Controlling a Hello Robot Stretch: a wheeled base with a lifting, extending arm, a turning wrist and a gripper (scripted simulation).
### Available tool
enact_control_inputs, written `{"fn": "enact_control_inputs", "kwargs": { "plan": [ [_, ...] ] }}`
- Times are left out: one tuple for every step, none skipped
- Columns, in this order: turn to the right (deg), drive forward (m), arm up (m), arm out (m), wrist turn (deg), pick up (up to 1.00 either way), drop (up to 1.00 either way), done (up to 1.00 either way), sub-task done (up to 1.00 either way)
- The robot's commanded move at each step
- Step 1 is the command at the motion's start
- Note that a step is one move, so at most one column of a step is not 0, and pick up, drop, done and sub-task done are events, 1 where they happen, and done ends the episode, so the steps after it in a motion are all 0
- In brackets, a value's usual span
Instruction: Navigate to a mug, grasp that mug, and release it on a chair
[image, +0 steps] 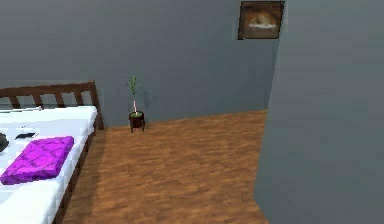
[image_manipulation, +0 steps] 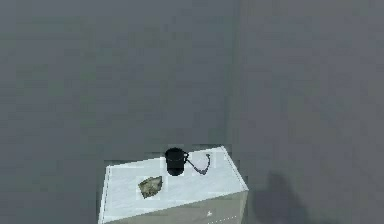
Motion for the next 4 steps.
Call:
{"fn": "enact_control_inputs", "kwargs": {
  "plan": [
    [0.0, 0.0, 0.5, 0.0, 0.0, 0.0, 0.0, 0.0, 0.0],
    [0.0, 0.0, 0.28, 0.0, 0.0, 0.0, 0.0, 0.0, 0.0],
    [0.0, 0.0, 0.0, 0.36, 0.0, 0.0, 0.0, 0.0, 0.0],
    [0.0, 0.0, 0.0, 0.0, 45.0, 0.0, 0.0, 0.0, 0.0]
  ]
}}
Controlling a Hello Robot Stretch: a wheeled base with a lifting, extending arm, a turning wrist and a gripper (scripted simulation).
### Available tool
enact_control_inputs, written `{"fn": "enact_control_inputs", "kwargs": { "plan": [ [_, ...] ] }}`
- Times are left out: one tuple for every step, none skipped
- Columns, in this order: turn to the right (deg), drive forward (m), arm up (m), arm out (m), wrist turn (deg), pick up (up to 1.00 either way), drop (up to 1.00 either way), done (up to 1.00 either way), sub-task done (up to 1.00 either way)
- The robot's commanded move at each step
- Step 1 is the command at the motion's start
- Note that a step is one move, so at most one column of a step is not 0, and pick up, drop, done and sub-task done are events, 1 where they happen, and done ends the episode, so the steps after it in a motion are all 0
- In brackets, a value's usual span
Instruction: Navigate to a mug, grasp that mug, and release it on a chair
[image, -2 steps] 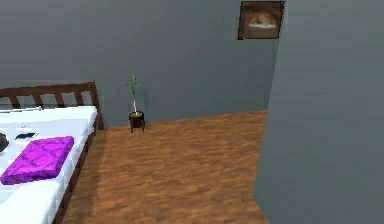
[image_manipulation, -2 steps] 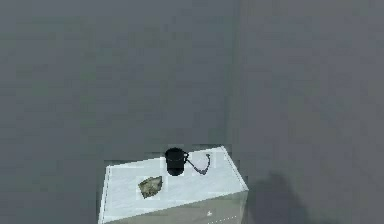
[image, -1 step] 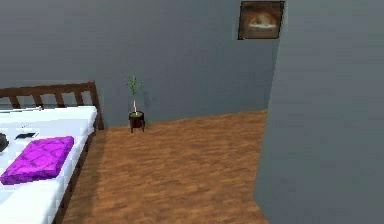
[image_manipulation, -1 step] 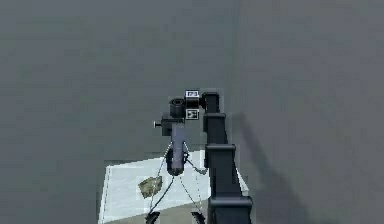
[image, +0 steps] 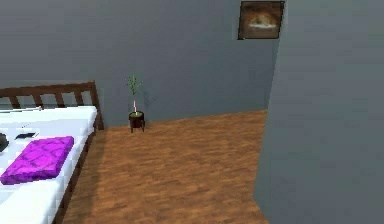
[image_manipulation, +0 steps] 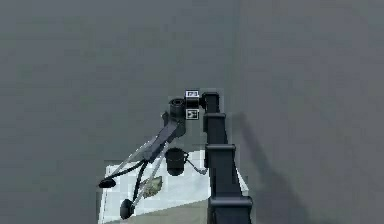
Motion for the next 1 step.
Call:
{"fn": "enact_control_inputs", "kwargs": {
  "plan": [
    [0.0, 0.0, 0.0, 0.0, 45.0, 0.0, 0.0, 0.0, 0.0]
  ]
}}
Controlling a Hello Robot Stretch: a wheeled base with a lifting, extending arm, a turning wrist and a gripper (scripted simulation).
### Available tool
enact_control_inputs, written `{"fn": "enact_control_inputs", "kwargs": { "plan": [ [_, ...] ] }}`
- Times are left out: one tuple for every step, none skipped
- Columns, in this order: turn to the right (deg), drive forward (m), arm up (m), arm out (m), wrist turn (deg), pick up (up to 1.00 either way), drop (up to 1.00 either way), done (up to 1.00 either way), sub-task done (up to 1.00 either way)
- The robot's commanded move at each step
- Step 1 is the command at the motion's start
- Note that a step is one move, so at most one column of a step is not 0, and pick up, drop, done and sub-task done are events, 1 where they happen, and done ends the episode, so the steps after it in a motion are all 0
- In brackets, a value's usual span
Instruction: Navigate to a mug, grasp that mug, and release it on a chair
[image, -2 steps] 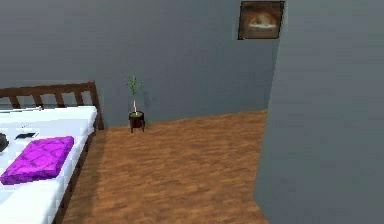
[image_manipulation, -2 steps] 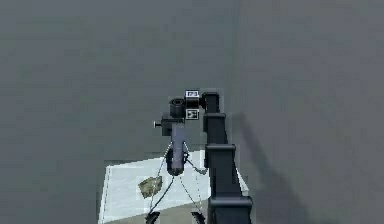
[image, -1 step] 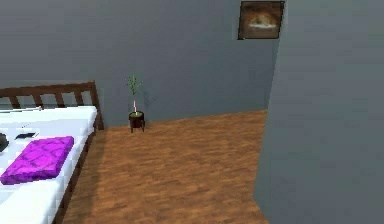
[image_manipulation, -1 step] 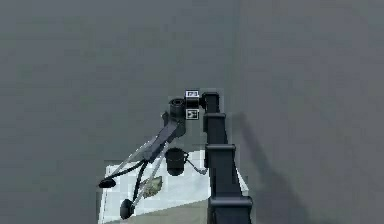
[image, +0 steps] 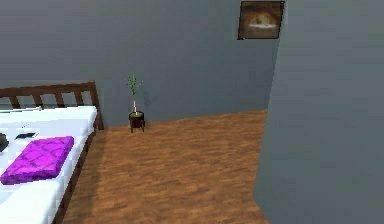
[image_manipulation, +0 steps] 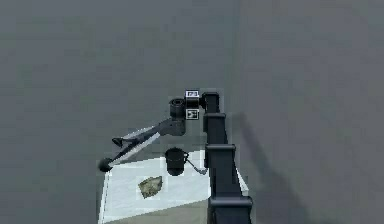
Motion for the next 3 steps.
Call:
{"fn": "enact_control_inputs", "kwargs": {
  "plan": [
    [0.0, 0.0, 0.0, 0.0, 45.0, 0.0, 0.0, 0.0, 0.0],
    [0.0, 0.0, 0.0, 0.0, 30.0, 0.0, 0.0, 0.0, 0.0],
    [0.0, 0.0, -0.3, 0.0, 0.0, 0.0, 0.0, 0.0, 0.0]
  ]
}}
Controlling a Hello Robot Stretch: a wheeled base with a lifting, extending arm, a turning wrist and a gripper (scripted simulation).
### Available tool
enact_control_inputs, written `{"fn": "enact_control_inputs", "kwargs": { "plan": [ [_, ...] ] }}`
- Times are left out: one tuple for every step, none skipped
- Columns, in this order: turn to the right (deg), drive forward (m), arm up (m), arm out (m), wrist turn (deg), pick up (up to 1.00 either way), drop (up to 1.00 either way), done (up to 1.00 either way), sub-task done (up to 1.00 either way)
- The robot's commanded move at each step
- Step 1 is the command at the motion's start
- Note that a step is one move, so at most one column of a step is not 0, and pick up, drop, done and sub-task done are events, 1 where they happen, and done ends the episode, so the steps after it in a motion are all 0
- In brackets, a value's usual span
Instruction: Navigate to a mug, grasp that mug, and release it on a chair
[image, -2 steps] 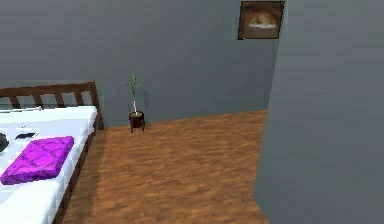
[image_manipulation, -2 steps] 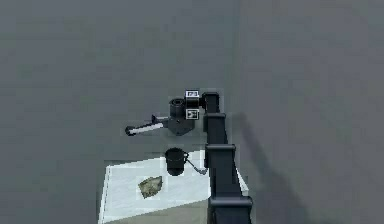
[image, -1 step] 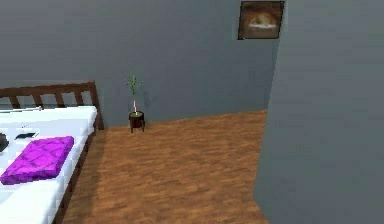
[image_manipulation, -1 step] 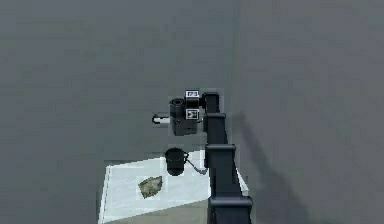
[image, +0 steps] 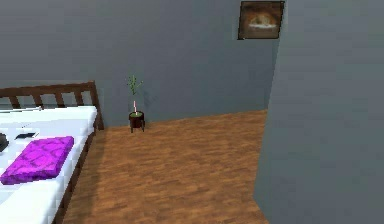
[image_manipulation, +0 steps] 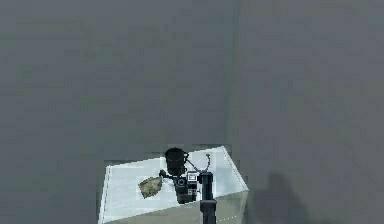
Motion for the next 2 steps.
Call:
{"fn": "enact_control_inputs", "kwargs": {
  "plan": [
    [0.0, 0.0, 0.0, 0.0, 0.0, 1.0, 0.0, 0.0, 0.0],
    [0.0, 0.0, 0.1, 0.0, 0.0, 0.0, 0.0, 0.0, 0.0]
  ]
}}
